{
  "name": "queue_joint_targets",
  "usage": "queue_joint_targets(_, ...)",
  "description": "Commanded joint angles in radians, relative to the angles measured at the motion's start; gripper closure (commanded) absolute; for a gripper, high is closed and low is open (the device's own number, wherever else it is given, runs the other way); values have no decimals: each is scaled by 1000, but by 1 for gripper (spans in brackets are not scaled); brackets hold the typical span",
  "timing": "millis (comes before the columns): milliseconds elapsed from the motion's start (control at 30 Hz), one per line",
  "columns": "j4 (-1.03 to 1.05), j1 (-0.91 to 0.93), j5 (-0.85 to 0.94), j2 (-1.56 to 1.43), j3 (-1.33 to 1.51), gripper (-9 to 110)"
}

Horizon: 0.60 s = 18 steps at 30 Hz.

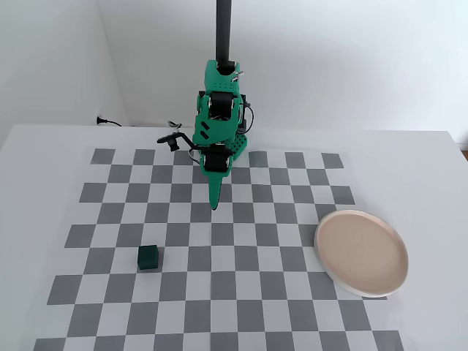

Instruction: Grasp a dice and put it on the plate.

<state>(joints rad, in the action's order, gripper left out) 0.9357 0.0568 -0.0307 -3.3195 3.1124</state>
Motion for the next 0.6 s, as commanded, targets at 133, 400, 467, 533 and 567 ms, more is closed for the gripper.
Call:
queue_joint_targets(133,0,-3,8,-15,-18,106)
queue_joint_targets(400,2,-11,6,-15,-18,106)
queue_joint_targets(467,2,-9,3,-15,-18,106)
queue_joint_targets(533,2,-3,-5,-15,-18,106)
queue_joint_targets(567,2,-5,0,-15,-18,105)
